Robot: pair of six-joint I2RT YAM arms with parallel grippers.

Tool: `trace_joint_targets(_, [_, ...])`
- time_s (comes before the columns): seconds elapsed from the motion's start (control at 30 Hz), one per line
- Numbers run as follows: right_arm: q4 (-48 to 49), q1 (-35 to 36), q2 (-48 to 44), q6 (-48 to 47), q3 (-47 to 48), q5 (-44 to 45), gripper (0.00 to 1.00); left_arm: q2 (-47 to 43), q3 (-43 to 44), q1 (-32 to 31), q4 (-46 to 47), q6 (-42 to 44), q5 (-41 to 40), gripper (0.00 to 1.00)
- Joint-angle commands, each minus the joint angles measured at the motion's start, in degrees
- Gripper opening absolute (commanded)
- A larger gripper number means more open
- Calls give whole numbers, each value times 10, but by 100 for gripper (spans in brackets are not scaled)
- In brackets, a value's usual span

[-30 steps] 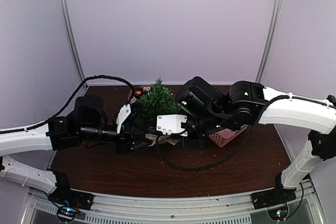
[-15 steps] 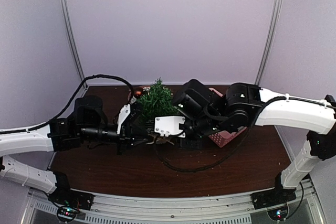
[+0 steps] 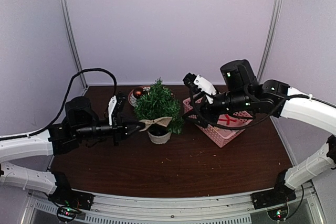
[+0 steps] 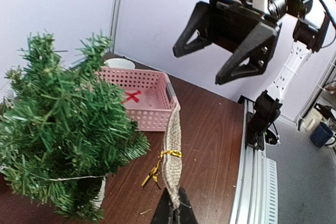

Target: Decorate the small christmas tree

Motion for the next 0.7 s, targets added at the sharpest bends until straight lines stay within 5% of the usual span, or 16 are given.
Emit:
trace_joint_targets(0.0, [91, -15, 16, 72, -15, -90, 67, 10, -4, 35, 96, -49, 42, 0])
trace_joint_targets(0.67, [159, -35, 111, 144, -12, -124, 64, 71, 6, 62, 149, -73, 84, 0])
